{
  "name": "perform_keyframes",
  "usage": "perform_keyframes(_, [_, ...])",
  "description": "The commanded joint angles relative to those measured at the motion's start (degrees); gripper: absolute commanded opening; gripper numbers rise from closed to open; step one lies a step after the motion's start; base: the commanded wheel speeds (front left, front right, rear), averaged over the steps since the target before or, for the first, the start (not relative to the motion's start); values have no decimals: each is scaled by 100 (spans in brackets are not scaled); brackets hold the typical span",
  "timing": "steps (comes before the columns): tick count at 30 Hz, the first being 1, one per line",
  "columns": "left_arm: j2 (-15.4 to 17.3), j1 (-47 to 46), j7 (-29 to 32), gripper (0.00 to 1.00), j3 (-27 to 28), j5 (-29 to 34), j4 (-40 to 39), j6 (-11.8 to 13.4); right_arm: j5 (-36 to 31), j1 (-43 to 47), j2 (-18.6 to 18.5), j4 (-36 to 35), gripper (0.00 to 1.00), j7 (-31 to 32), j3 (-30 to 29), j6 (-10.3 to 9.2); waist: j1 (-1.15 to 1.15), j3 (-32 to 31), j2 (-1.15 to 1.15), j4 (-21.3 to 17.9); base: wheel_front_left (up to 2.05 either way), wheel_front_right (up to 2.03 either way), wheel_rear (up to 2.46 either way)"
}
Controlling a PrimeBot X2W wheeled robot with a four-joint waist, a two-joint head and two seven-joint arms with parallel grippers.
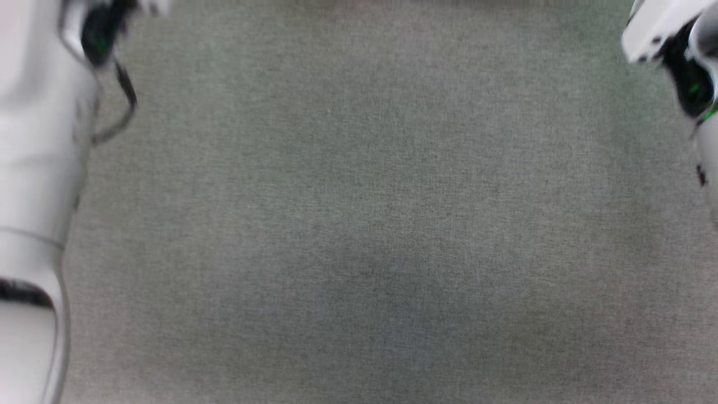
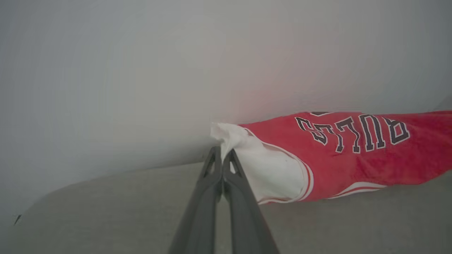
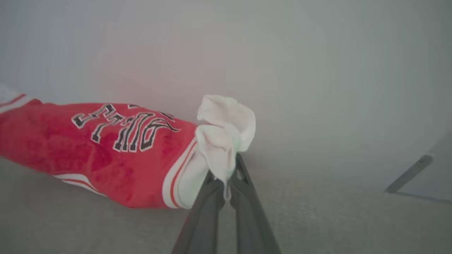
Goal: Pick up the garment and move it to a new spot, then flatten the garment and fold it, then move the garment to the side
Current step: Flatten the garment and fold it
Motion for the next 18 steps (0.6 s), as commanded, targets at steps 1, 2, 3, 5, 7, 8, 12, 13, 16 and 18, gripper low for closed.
perform_keyframes(1, [90, 256, 162, 0, -86, -148, -57, -18, 274, 203, -51, -56, 0, 276, 111, -8, 0, -349, 0, -1, 0, 0, 0])
perform_keyframes(2, [139, 448, 320, 0, -141, -272, -87, -18, 492, 362, -80, -142, 0, 466, 219, -8, 0, -443, 0, -15, 0, 0, 0])
perform_keyframes(3, [204, 653, 479, 0, -214, -361, -134, -18, 741, 508, -142, -257, 0, 623, 253, -8, 0, -541, 0, -34, 0, 0, 0])
perform_keyframes(5, [336, 1038, 770, 0, -325, -580, -298, -19, 1045, 846, -331, -525, 0, 1002, 478, -8, 0, -745, 0, -59, 0, 0, 0])
perform_keyframes(7, [417, 1225, 894, 0, -379, -660, -417, -19, 1213, 1006, -438, -670, 0, 1138, 541, -8, 0, -854, 0, -69, 0, 0, 0])
perform_keyframes(8, [513, 1410, 1007, 0, -418, -736, -543, -19, 1354, 1181, -546, -817, 0, 1307, 607, -8, 0, -950, 0, -72, 0, 0, 0])
perform_keyframes(12, [912, 2138, 1273, 0, -384, -999, -1077, 1, 1922, 1883, -950, -1463, 0, 1923, 773, -8, 0, -1291, 0, -89, 0, 0, 0])
perform_keyframes(13, [1008, 2310, 1328, 0, -357, -1048, -1260, 49, 2009, 2048, -1071, -1617, 0, 2040, 772, -8, 0, -1364, 0, -95, 0, 0, 0])
perform_keyframes(16, [1332, 2953, 1561, 0, -278, -1251, -1936, 295, 2254, 2577, -1351, -2032, 0, 2468, 771, -8, 0, -1583, 0, -121, 0, 0, 0])
perform_keyframes(18, [1580, 3433, 1747, 0, -195, -1428, -2560, 522, 2404, 2909, -1495, -2286, 0, 2762, 689, -8, 0, -1695, 0, -139, 0, 0, 0])
